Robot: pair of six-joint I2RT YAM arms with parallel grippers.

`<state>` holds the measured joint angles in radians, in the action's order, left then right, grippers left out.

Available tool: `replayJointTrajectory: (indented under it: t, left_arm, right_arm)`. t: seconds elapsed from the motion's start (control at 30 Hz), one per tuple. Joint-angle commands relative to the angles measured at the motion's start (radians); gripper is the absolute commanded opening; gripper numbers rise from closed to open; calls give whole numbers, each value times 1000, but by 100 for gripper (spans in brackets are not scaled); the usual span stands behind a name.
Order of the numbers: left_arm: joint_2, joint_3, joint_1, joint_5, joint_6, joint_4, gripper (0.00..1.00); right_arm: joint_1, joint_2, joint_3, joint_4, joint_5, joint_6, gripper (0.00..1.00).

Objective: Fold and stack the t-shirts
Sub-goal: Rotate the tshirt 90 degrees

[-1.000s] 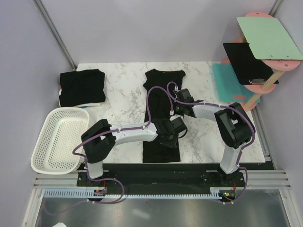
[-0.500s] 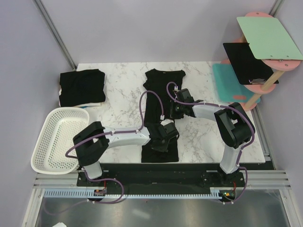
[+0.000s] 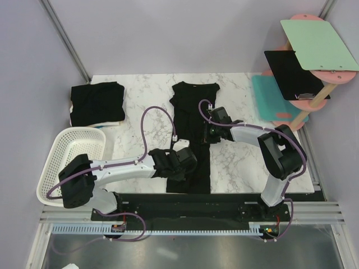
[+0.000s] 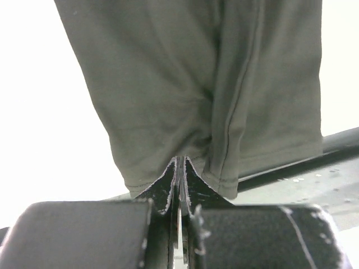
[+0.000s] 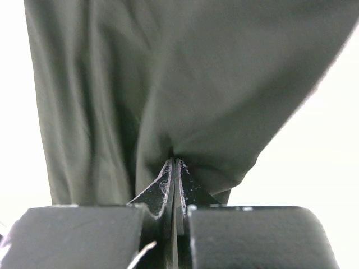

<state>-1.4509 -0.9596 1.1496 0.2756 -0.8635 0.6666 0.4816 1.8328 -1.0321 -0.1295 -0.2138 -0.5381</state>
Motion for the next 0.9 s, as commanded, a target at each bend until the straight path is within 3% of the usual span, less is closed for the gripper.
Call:
replayJointTrajectory:
  t: [0.0, 0.4, 0.53, 0.87]
  left_arm:
    - [12, 25, -7, 66, -48, 24, 2]
    - [-19, 24, -91, 67, -11, -10, 2]
    - [-43, 54, -160, 27, 23, -54, 2]
    - [-144, 91, -189, -24, 37, -116, 2]
  right_arm:
    - [2, -151, 64, -130, 56, 41, 0]
    - [25, -233, 101, -150, 5, 9, 0]
    - [54, -202, 73, -145, -1, 3, 0]
    - [123, -126, -5, -145, 2, -19, 0]
